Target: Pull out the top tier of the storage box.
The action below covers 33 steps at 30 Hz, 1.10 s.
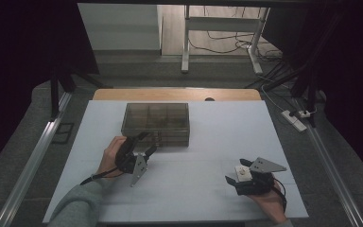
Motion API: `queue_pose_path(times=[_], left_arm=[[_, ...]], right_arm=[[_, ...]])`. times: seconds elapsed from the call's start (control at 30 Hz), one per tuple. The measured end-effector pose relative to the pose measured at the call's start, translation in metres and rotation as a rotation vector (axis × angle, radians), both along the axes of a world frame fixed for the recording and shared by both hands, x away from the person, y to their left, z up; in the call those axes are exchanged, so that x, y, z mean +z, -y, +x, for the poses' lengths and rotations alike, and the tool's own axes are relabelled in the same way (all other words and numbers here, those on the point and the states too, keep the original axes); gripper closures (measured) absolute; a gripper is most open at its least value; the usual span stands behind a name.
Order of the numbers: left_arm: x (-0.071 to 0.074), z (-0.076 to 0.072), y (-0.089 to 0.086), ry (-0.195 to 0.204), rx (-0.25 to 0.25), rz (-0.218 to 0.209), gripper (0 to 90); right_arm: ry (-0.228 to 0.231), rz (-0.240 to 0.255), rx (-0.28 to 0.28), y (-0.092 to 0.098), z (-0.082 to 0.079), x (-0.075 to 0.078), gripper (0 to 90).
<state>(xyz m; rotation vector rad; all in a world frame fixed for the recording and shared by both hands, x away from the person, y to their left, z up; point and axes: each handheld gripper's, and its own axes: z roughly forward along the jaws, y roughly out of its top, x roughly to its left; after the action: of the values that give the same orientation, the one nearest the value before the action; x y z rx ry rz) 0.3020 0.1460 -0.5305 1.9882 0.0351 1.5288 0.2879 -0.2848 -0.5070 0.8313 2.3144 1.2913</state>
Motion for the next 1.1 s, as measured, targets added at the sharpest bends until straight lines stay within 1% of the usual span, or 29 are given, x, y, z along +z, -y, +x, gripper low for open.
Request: queue_pose_path(times=[0.4,1.1], left_arm=[[-0.0006,0.0017,0.0015,0.007,0.006,0.005,34.8],[-0.0040,0.0071,0.0021,0.013,0.023,0.019,44.9]], right_arm=[[0.000,-0.002,0.000,-0.0001,0.0000,-0.0001,11.2],[-0.001,-0.003,0.000,-0.0002,0.0000,-0.0003,11.2]])
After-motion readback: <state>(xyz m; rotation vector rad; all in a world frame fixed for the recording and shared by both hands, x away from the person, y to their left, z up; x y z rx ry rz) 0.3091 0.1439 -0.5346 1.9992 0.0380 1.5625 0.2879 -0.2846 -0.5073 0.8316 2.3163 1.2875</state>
